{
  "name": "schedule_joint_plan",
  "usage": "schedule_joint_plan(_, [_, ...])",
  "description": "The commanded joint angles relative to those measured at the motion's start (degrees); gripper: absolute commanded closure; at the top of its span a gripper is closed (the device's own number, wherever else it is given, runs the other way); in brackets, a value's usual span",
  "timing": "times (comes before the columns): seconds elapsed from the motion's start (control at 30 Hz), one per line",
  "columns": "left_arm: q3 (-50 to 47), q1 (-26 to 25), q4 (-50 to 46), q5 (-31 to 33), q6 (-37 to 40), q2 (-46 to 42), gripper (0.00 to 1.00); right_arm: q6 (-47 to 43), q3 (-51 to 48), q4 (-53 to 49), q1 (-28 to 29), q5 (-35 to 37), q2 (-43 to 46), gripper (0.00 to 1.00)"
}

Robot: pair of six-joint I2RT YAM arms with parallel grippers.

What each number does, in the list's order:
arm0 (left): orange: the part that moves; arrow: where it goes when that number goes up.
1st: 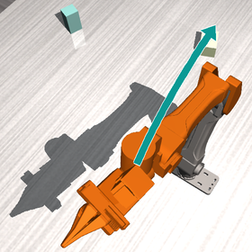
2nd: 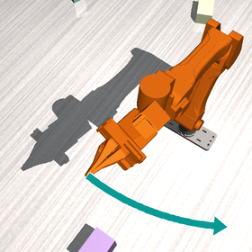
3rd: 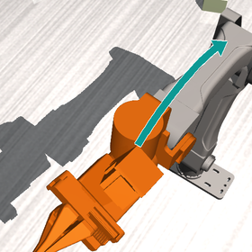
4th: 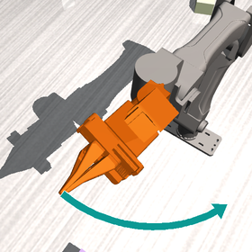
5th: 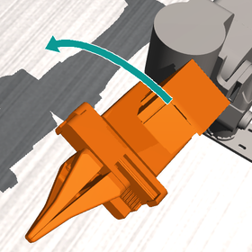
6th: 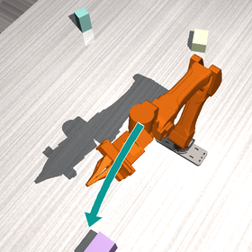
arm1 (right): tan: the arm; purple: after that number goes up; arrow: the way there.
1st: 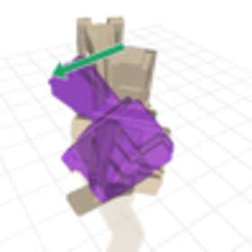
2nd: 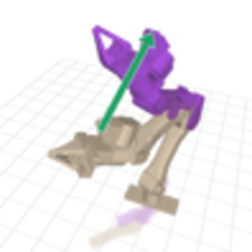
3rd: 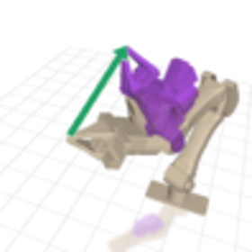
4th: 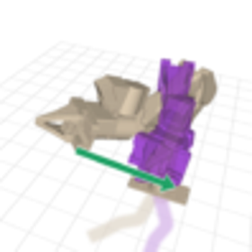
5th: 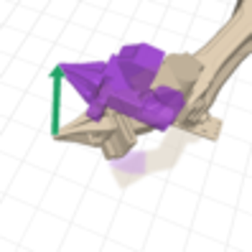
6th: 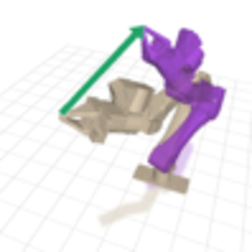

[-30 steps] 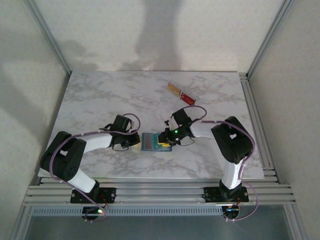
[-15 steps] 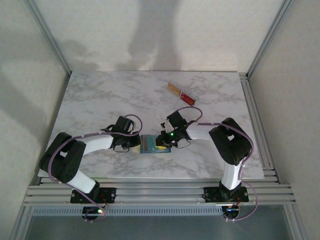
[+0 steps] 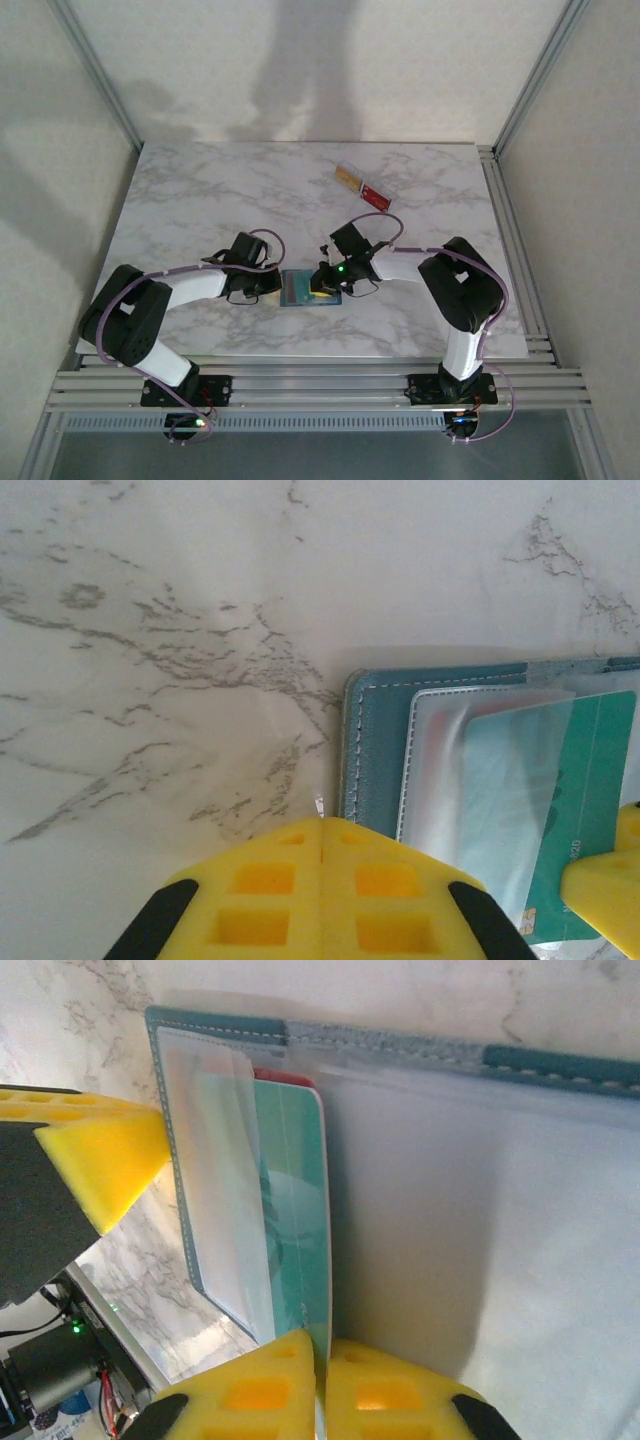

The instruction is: Put the credit cards into the card holder

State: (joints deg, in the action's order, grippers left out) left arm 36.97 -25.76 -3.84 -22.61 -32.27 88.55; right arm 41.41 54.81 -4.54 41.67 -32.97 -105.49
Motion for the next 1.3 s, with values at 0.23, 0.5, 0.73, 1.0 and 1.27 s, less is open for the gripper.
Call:
schedule_joint_plan(0.23, [0.13,-1.66,-5.6,-0.13,1.8,0.47,1.0,0.99,0.95,-2.08,3.25,4.88,-0.44,0.74])
schedule_joint_plan(0.5, [-0.11,-1.66,-4.98,0.2,1.44,0.77,1.0,-5.05,3.09,-13.1,3.22,11.17,3.25,0.6])
schedule_joint_plan(0.73, [-2.18,-0.99,-1.95,-8.22,1.6,0.76,1.0,-4.86,3.59,-13.28,3.42,11.12,3.0,0.68])
schedule_joint_plan(1.0, [-2.76,-1.57,1.63,-13.57,0.29,1.91,1.0,-5.23,5.97,-11.43,6.25,10.39,0.14,0.71])
schedule_joint_plan(1.27, [-2.78,-1.61,0.88,-12.23,0.19,0.81,1.0,-5.74,9.45,-10.1,8.82,10.54,-1.25,0.62])
